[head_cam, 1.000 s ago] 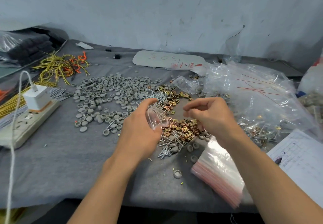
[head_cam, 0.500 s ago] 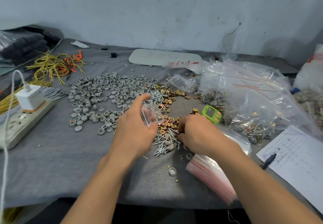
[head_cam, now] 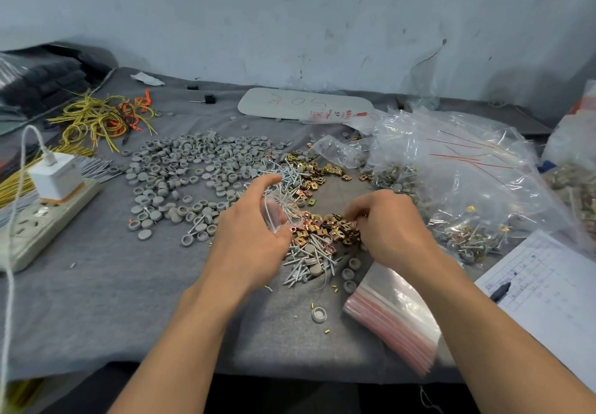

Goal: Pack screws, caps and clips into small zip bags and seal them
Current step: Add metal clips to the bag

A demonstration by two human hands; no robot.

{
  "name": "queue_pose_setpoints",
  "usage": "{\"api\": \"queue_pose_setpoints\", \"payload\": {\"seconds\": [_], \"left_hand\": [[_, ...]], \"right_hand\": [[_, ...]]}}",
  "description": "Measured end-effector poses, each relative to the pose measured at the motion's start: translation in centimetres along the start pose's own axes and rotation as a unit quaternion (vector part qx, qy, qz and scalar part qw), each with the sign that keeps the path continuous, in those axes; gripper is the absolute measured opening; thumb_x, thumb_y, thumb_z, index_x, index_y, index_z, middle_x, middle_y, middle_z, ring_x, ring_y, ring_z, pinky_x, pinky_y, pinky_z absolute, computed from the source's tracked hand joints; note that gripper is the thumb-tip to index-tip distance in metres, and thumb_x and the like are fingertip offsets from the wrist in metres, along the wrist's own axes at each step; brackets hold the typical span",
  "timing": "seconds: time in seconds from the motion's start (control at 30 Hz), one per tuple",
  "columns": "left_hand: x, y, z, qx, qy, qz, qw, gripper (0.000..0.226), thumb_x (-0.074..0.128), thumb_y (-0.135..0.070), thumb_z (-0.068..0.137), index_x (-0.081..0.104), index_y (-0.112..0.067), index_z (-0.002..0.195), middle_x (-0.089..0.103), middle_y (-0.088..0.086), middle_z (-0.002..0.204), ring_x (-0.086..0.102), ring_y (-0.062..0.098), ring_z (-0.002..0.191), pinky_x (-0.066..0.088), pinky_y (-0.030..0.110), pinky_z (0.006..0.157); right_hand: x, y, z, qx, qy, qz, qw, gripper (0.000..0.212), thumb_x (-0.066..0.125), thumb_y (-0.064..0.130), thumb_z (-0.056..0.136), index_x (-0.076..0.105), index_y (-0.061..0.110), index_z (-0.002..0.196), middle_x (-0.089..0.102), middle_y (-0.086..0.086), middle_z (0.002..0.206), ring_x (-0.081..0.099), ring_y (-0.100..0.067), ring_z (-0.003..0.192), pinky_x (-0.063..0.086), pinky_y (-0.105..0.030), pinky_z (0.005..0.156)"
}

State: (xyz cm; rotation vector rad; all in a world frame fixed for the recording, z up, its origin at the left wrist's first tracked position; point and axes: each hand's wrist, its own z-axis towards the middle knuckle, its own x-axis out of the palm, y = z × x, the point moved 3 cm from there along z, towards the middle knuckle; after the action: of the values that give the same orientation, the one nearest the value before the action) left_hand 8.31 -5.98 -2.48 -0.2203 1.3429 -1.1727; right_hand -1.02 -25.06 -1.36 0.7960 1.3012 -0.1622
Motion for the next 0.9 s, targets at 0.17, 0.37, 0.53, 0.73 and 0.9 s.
{"api": "queue_pose_setpoints", "payload": {"seconds": [0.17,0.37,0.53,0.73,0.9], "left_hand": [[0.1,-0.1,0.0,0.0,0.003,-0.001,1.0,0.072,0.072,-0.01,0.081,0.047,-0.046,0.138,0.068,-0.014,0.089,0.06,-0.011,0.078,0.038,-0.002,0.062],[0.0,-0.2,-0.1,-0.007,0.007,0.012,1.0,0.072,0.072,-0.013,0.081,0.045,-0.05,0.137,0.068,-0.015,0.09,0.061,-0.004,0.077,0.037,0.006,0.056],[0.0,-0.3,-0.2,-0.006,0.01,0.01,1.0,0.073,0.072,-0.011,0.081,0.045,-0.048,0.139,0.069,-0.015,0.091,0.061,-0.004,0.077,0.039,0.006,0.057],[0.2,-0.5,-0.3,0.0,0.014,0.002,1.0,0.073,0.073,-0.011,0.082,0.045,-0.048,0.138,0.068,-0.016,0.086,0.062,-0.002,0.079,0.044,0.016,0.069],[0.6,-0.8,-0.4,0.004,0.023,0.01,1.0,0.07,0.073,-0.013,0.086,0.043,-0.051,0.136,0.068,-0.01,0.088,0.065,0.006,0.08,0.057,0.037,0.078]], "right_hand": [[0.1,0.2,-0.1,-0.033,-0.005,0.025,0.999,0.039,0.061,0.003,0.091,0.079,0.037,0.09,0.077,0.003,0.102,0.071,-0.02,0.085,0.06,-0.035,0.08],[1.3,1.1,-0.9,-0.09,0.095,-0.078,0.988,0.017,0.074,0.016,0.082,0.081,0.028,0.091,0.076,0.005,0.085,0.07,-0.018,0.08,0.061,-0.033,0.071],[1.6,1.2,-0.5,-0.081,0.079,-0.134,0.985,0.02,0.064,0.006,0.084,0.079,0.018,0.086,0.075,-0.008,0.079,0.07,-0.028,0.073,0.064,-0.04,0.068],[0.3,0.6,-0.7,-0.047,0.065,0.24,0.967,0.017,0.073,0.003,0.09,0.078,0.018,0.084,0.076,0.001,0.068,0.075,-0.017,0.065,0.06,-0.027,0.063],[0.3,1.9,-1.4,-0.009,0.118,0.534,0.837,0.014,0.072,-0.01,0.088,0.073,0.003,0.085,0.073,-0.017,0.074,0.072,-0.022,0.063,0.056,-0.021,0.053]]}}
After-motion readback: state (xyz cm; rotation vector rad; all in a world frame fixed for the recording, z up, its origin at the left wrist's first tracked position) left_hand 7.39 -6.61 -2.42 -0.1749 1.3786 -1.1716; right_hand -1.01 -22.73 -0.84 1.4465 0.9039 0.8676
